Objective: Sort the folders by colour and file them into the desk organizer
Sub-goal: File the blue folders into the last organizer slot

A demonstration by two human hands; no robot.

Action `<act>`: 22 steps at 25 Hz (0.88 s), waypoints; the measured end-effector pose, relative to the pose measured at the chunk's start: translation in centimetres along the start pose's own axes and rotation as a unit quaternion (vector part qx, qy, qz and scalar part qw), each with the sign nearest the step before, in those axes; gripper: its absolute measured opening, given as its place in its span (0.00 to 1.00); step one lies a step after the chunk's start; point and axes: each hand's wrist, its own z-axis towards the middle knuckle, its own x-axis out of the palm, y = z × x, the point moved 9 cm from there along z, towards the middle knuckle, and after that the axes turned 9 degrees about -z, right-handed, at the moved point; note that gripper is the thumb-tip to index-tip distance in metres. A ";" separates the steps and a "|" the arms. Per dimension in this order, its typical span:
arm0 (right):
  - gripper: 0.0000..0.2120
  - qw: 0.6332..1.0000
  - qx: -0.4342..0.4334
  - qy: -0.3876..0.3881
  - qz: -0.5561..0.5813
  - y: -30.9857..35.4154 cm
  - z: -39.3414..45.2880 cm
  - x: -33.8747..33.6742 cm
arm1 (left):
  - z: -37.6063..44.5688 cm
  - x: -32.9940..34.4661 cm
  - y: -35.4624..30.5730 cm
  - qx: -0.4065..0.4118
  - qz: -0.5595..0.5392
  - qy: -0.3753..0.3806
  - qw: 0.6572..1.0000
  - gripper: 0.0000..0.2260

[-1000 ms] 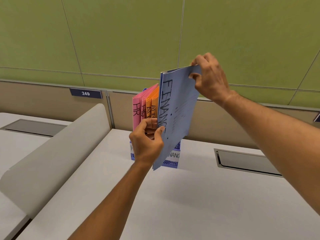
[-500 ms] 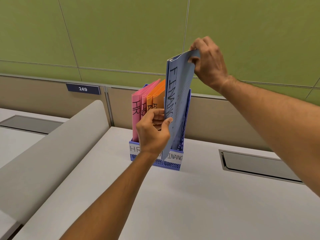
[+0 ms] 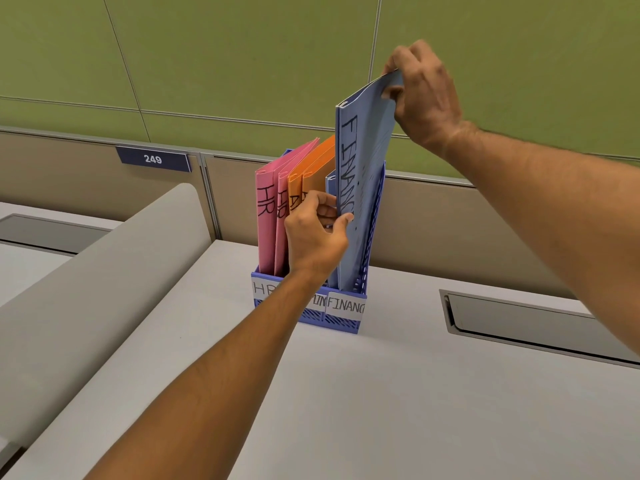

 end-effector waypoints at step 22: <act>0.12 0.993 -0.065 0.095 -0.038 1.7 -1.8 3.8 | -1.3 0.6 2.4 0.014 0.087 0.049 0.995 0.14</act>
